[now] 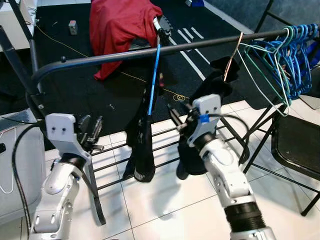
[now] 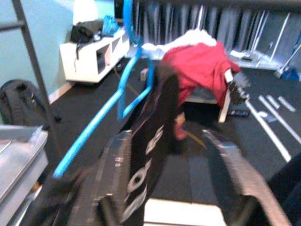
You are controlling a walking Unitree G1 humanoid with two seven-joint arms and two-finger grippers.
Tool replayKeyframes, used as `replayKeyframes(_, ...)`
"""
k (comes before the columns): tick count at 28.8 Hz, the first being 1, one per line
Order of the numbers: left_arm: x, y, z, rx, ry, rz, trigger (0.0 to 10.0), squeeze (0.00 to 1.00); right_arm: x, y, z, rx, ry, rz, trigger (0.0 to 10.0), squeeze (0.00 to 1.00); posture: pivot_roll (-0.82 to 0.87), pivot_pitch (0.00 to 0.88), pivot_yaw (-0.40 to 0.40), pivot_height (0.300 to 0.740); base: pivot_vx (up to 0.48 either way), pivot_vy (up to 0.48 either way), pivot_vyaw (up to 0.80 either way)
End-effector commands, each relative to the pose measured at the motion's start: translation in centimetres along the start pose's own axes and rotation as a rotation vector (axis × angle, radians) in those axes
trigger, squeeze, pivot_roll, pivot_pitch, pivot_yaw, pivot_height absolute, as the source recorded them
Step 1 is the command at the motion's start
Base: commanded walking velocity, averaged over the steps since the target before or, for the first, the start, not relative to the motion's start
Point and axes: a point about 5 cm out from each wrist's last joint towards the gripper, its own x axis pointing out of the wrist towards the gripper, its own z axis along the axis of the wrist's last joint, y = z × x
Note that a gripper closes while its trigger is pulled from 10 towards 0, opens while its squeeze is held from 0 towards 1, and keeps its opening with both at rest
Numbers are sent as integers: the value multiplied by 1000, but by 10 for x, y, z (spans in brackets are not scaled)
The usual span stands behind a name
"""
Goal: Hang hanger
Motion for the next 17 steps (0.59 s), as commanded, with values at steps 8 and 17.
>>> replayKeyframes(8, 1, -4, 2, 16, -4, -29, 10000, 0, 25, -5, 8, 77, 7, 76, 10000, 1000, -24, 174, -54, 740, 0, 0, 0)
replayKeyframes(17, 0, -9, 5, 11, -20, -47, 10000, 0, 39, 2, 30, 131, -73, 135, 10000, 1000, -17, 158, -56, 740, 0, 0, 0)
